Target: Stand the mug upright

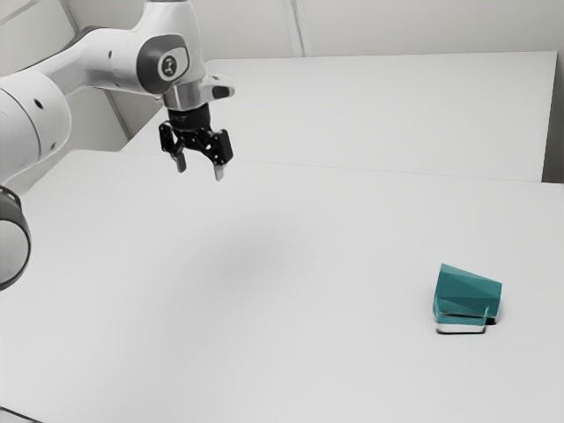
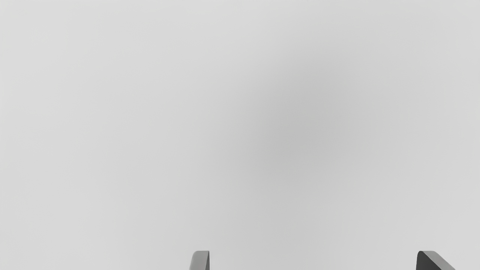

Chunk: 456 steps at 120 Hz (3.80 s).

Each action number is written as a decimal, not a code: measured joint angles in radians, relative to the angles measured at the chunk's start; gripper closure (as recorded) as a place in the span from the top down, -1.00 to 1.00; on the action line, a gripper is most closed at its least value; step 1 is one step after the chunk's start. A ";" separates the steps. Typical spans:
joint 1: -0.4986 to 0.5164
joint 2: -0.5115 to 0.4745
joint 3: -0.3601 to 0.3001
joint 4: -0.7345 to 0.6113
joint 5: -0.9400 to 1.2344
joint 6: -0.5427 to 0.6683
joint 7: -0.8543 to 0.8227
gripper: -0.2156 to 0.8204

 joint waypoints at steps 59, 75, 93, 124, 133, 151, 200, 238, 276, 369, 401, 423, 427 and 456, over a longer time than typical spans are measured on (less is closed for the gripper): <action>-0.056 -0.111 0.042 -0.318 -0.352 0.285 0.006 0.58; -0.121 -0.077 0.022 -0.364 -0.597 0.392 0.056 0.58; -0.210 -0.074 0.017 -0.428 -0.771 0.478 0.121 0.58; -0.303 -0.138 0.017 -0.559 -0.967 0.570 0.245 0.58; -0.329 -0.132 0.017 -0.576 -1.025 0.585 0.283 0.58; -0.356 -0.110 0.017 -0.600 -1.148 0.606 0.361 0.58; -0.462 0.080 0.002 -0.443 -1.309 0.654 0.525 0.58; -0.509 0.117 0.000 -0.414 -1.362 0.685 0.592 0.58; -0.505 0.127 0.002 -0.373 -1.356 0.721 0.637 0.58; -0.526 0.239 0.000 -0.279 -1.377 0.775 0.694 0.58; -0.515 0.270 0.000 -0.275 -1.467 0.759 0.719 0.58; -0.515 0.271 0.000 -0.275 -1.523 0.735 0.745 0.58; -0.515 0.271 0.000 -0.275 -1.528 0.732 0.749 0.57; -0.516 0.275 0.001 -0.279 -1.554 0.720 0.774 0.34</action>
